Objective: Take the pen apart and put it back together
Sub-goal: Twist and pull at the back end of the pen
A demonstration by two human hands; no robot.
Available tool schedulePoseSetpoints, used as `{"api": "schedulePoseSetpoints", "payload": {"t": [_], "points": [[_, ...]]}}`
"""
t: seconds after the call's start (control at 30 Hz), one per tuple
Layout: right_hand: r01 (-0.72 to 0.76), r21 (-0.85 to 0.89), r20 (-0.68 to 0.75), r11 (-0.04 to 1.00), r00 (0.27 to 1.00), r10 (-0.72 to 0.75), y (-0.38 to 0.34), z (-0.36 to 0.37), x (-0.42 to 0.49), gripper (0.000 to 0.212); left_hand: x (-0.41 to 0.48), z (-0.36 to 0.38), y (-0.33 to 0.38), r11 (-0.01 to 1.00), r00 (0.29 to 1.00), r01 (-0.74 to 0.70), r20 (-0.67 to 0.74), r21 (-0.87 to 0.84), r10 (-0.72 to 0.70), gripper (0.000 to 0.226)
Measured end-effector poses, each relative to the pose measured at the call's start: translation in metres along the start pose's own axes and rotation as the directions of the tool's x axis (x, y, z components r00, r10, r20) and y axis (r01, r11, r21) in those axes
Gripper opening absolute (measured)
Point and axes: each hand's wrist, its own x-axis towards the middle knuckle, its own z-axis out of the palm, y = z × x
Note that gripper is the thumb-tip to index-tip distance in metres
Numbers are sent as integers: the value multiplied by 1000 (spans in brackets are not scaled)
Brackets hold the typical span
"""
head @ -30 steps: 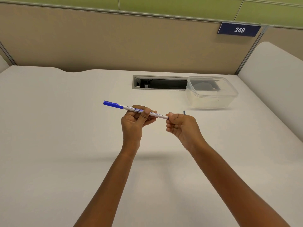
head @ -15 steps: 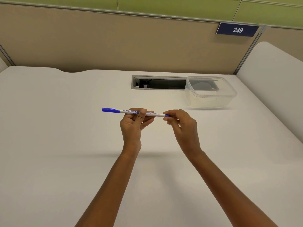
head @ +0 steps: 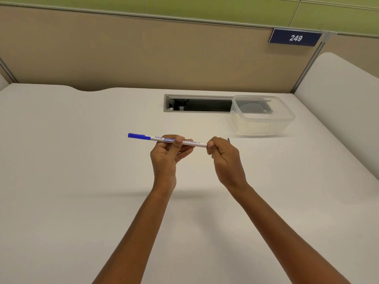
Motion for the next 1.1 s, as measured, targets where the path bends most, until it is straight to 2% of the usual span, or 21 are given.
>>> {"api": "schedulePoseSetpoints", "payload": {"t": [0.1,0.17,0.23,0.3,0.37,0.43,0.5,0.57,0.67,0.77,0.87,0.97,1.1], "points": [[-246,239,58,939,969,239,-6,1,4,39,0,1,1,1000,1000,-10,9,12,10,17],[-415,425,136,804,908,397,-10,0,9,41,0,3,1,1000,1000,-18,13,24,17,18],[-526,470,219,709,847,484,-11,-2,13,40,0,4,1,999,999,-28,17,39,27,18],[-577,442,264,687,816,515,-11,-3,15,40,0,5,1,998,999,-32,21,47,31,18],[-518,380,213,766,855,473,-10,-4,13,42,-1,5,0,999,1000,-25,16,39,24,17],[-339,228,100,913,941,324,-7,-5,7,38,0,4,0,999,1000,-15,-4,29,16,17],[-147,94,47,985,989,143,-2,-5,1,21,0,3,0,1000,1000,-10,-19,23,11,17],[-33,27,37,999,999,32,1,-7,-3,5,1,2,0,1000,1000,-8,-27,26,9,18],[165,-151,-25,975,985,-170,2,-9,-4,8,0,1,1,1000,999,-5,-33,28,6,18],[319,-328,-18,889,939,-343,4,-14,-1,9,-1,0,1,1000,1000,4,-27,9,-3,17],[312,-278,0,909,946,-324,4,-15,1,9,-3,0,0,1000,1000,10,-19,-6,-10,17],[170,-92,2,981,985,-171,3,-13,1,11,-3,1,0,1000,1000,18,-18,-17,-18,18],[-26,38,31,999,999,25,3,-11,3,29,-2,0,-1,1000,1000,17,-2,-19,-17,19]]}}
